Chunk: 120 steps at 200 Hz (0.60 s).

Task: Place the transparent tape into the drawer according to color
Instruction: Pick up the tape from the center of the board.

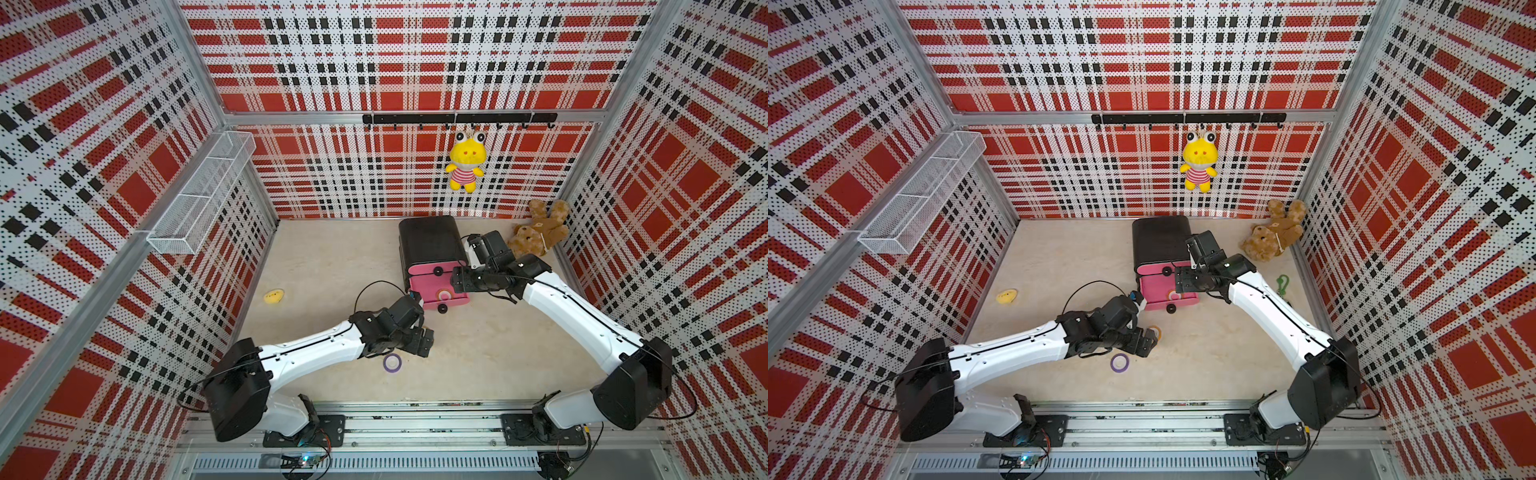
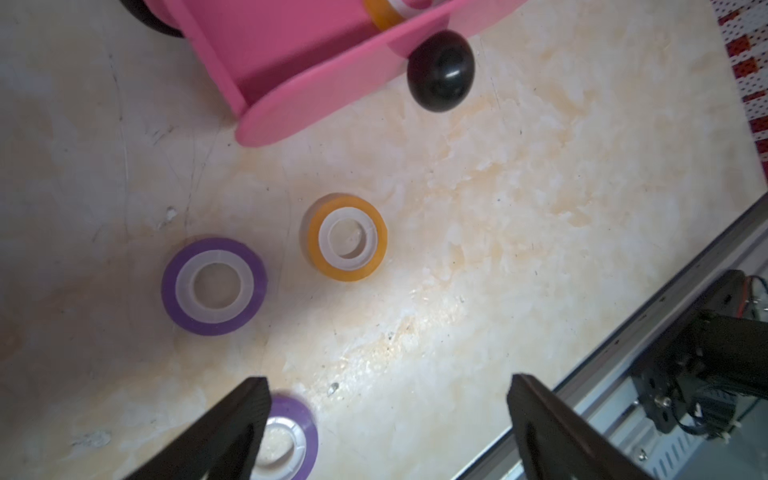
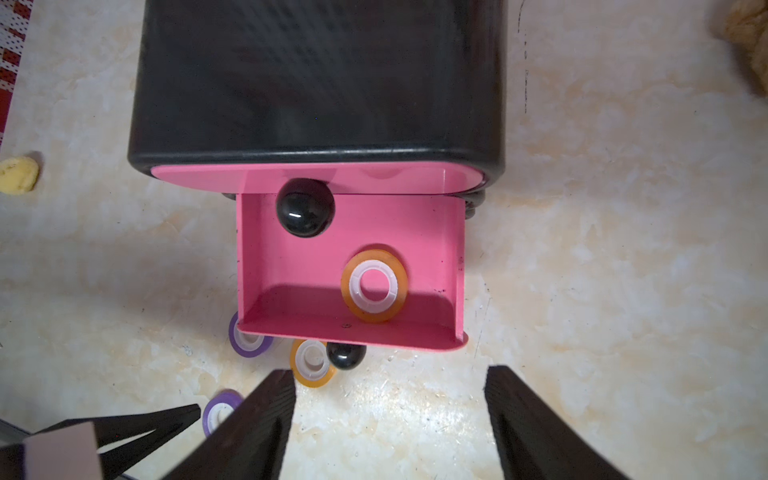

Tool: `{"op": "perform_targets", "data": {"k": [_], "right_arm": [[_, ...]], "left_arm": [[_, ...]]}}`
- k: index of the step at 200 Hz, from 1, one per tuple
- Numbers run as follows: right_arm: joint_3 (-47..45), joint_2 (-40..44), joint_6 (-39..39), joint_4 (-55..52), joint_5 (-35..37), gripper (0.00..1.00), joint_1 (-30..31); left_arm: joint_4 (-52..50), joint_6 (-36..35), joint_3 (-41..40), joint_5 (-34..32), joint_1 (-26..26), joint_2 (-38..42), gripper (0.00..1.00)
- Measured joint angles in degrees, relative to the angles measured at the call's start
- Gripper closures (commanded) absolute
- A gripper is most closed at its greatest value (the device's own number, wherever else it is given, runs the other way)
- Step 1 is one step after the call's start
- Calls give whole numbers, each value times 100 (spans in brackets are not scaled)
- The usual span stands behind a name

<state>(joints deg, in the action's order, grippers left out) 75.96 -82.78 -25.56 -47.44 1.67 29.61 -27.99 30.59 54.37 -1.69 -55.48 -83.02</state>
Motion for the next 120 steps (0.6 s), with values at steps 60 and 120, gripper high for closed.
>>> {"op": "perform_targets", "data": {"k": [60, 120], "right_arm": [[-376, 654, 103, -164, -26, 11, -527], [-479, 1084, 243, -289, -107, 8, -1005]], "left_arm": [[-529, -372, 938, -658, -459, -1408, 5], [-695, -741, 1602, -728, -463, -1954, 7]]}}
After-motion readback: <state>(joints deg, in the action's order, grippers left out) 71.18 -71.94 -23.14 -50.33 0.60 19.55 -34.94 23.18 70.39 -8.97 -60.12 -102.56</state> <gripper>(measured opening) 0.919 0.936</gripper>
